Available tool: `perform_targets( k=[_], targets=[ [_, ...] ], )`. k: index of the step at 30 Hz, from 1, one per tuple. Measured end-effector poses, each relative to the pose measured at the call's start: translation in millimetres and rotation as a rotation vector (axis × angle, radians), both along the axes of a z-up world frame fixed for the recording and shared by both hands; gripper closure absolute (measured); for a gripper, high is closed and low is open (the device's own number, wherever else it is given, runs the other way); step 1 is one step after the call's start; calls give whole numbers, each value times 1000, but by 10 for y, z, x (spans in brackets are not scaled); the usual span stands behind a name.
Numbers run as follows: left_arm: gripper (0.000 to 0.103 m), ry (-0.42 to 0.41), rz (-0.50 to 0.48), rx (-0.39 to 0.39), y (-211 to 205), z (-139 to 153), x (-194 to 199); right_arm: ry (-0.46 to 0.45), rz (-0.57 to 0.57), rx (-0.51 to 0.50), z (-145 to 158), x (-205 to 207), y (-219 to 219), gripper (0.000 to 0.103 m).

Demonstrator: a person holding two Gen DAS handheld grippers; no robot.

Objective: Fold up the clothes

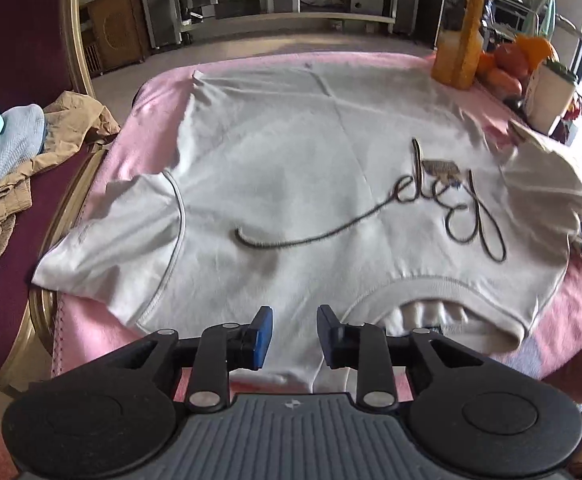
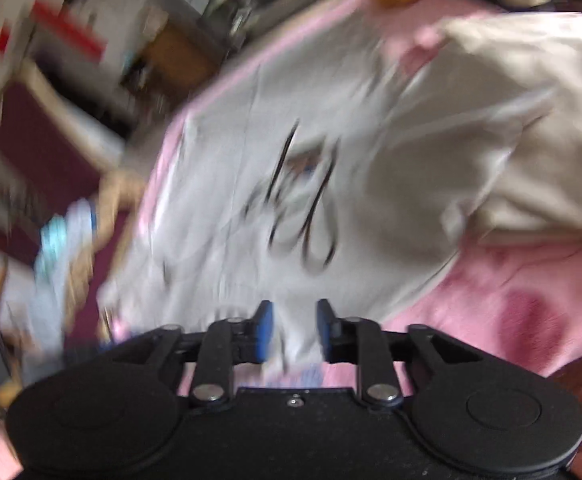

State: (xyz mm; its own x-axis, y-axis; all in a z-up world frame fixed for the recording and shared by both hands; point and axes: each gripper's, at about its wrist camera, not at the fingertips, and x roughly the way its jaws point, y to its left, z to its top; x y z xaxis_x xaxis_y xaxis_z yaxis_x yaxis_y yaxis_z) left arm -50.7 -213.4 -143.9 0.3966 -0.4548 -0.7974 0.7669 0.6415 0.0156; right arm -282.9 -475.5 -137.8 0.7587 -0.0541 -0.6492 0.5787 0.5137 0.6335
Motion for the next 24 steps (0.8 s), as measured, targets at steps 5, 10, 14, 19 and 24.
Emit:
perform_targets(
  k=[5, 10, 14, 19, 24],
  targets=[
    [70, 32, -36, -17, -323, 108, 79, -24, -367, 15, 178, -490, -672, 53],
    [69, 81, -103, -23, -426, -63, -17, -31, -508, 97, -36, -579, -1031, 57],
    [69, 128, -99, -8, -392, -219, 8, 1, -540, 148, -256, -506, -1160, 63],
    [69, 116, -98, 10, -404, -277, 20, 38, -550, 128, -357, -358, -1229, 64],
    [69, 109, -98, 17, -391, -293, 30, 112, -543, 13, -339, -217, -1199, 96]
  ],
)
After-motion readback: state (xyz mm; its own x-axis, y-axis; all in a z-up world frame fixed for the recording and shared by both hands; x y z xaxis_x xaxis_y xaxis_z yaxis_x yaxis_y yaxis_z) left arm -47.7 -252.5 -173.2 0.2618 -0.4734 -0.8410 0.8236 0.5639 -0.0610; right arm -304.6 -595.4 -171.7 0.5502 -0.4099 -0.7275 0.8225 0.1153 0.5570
